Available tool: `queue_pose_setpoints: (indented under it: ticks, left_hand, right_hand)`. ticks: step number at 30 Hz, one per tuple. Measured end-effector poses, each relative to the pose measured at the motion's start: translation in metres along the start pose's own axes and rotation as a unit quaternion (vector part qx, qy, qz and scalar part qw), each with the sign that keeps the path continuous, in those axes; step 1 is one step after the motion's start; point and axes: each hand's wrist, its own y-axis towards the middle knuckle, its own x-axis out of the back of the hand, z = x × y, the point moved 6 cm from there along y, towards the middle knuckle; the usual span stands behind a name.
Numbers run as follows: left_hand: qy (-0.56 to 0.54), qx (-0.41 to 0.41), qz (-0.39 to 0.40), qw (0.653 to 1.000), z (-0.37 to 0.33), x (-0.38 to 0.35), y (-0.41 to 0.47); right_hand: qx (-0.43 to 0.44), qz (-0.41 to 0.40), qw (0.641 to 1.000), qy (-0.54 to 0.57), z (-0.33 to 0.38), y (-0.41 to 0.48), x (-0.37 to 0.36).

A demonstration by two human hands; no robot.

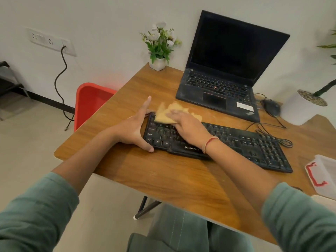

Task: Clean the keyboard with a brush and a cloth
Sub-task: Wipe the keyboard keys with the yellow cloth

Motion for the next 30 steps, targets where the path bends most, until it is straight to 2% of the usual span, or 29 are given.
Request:
queue_pose_setpoints:
  ticks: [2, 5, 6, 7, 10, 12, 14, 16, 17, 20, 21, 22, 26, 28, 30]
  left_hand:
    - [0.006, -0.002, -0.003, 1.000, 0.000, 0.000, 0.000]
    - [0.010, -0.014, 0.000, 1.000, -0.001, 0.000, 0.001]
    - [0.012, -0.015, 0.002, 1.000, -0.001, -0.001, 0.001]
    - [0.013, -0.011, 0.005, 1.000, 0.000, -0.001, 0.001]
    - [0.006, 0.007, 0.006, 1.000, 0.000, 0.000, -0.001]
    - [0.008, 0.009, 0.005, 1.000, 0.000, 0.000, -0.001]
    - [0.008, 0.007, 0.008, 1.000, 0.000, -0.001, -0.001]
    - [0.008, 0.005, 0.011, 1.000, -0.001, -0.001, -0.001]
    - [0.006, 0.005, 0.012, 1.000, -0.001, 0.000, -0.001]
    - [0.002, 0.006, 0.013, 1.000, -0.001, 0.000, -0.001]
    - [0.003, 0.007, 0.012, 1.000, -0.001, -0.001, -0.001]
    - [0.004, 0.008, 0.012, 1.000, -0.001, -0.001, -0.001]
    - [0.010, 0.010, 0.014, 1.000, -0.003, 0.000, 0.000]
    - [0.006, 0.010, 0.015, 1.000, -0.003, 0.000, 0.000]
    - [0.002, 0.008, 0.015, 1.000, -0.002, -0.001, -0.001]
  right_hand:
    - [-0.004, 0.013, 1.000, 0.011, 0.006, -0.005, -0.001]
    - [0.133, 0.084, 0.987, 0.044, 0.045, -0.037, -0.019]
    - [0.152, 0.090, 0.984, 0.033, 0.044, -0.044, -0.018]
    - [0.129, 0.082, 0.988, 0.022, 0.032, -0.041, -0.012]
    - [-0.027, 0.028, 0.999, 0.024, -0.019, -0.027, 0.009]
    - [-0.013, 0.047, 0.999, 0.015, -0.009, -0.033, 0.004]
    - [0.076, 0.087, 0.993, -0.002, 0.020, -0.052, -0.010]
    - [0.111, 0.096, 0.989, -0.005, 0.020, -0.067, -0.009]
    - [0.080, 0.084, 0.993, -0.006, 0.006, -0.065, -0.001]
    - [-0.085, 0.017, 0.996, 0.008, -0.056, -0.055, 0.021]
    - [-0.107, 0.009, 0.994, 0.012, -0.061, -0.056, 0.022]
    - [-0.103, 0.016, 0.994, 0.021, -0.055, -0.060, 0.019]
    - [0.048, 0.088, 0.995, 0.029, -0.001, -0.089, -0.001]
    - [0.016, 0.067, 0.998, 0.005, -0.024, -0.088, 0.009]
    - [-0.097, 0.009, 0.995, 0.021, -0.069, -0.082, 0.027]
